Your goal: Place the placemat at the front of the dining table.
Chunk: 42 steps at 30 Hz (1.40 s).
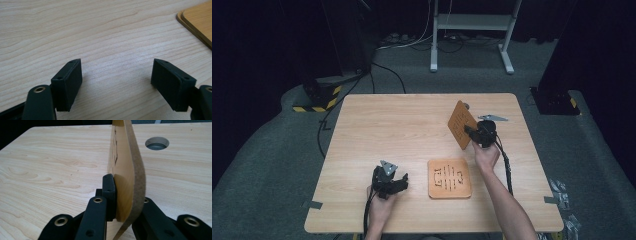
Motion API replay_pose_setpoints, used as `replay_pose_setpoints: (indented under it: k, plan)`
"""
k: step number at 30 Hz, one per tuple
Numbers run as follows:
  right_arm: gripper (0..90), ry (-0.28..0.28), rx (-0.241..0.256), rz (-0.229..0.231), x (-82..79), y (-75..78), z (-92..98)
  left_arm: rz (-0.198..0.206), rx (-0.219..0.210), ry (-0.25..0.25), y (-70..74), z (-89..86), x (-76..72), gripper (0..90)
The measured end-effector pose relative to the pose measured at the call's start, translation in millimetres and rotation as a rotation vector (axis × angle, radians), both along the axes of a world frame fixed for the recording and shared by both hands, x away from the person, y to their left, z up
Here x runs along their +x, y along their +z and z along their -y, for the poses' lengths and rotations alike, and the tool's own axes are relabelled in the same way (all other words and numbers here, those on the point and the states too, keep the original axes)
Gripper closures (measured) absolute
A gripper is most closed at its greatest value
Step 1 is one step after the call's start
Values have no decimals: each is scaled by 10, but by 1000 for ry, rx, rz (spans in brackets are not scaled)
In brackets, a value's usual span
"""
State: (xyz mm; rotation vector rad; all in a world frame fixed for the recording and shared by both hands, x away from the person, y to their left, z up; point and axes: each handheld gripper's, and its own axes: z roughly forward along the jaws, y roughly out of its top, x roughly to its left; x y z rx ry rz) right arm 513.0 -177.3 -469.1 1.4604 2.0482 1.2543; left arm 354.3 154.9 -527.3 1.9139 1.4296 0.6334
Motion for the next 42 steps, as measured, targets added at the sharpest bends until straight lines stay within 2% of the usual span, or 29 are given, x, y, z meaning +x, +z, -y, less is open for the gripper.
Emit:
replay_pose_setpoints:
  k: [3, 8, 13, 16, 19, 22, 27, 35, 42]
  plan:
    - [840, -6, -8, -6, 10, 6, -6, 0, 0, 0, 0, 0, 0, 249]
    - [766, -17, 0, -5, 2, -1, 1, 0, 2, -4, 0, -2, 1, 249]
    - [741, -10, -20, -16, 1, -22, -26, 2, 4, -10, 1, -1, 2, 249]
    - [678, -10, -26, -37, 17, -48, -44, 1, 4, -9, 1, -1, 1, 249]
    - [629, -15, -42, -35, 18, -60, -65, 1, 4, -10, 1, -1, 1, 249]
    - [623, -17, -39, -30, 26, -62, -80, 1, 4, -10, 1, -1, 1, 249]
    - [590, -1, -50, -53, 46, -60, -109, 1, 4, -10, 1, -1, 2, 249]
    - [538, 11, -66, -65, 71, -91, -166, 1, 5, -10, 1, -1, 2, 249]
    - [496, -7, -92, -57, 85, -99, -200, 1, 4, -9, 1, -1, 1, 249]
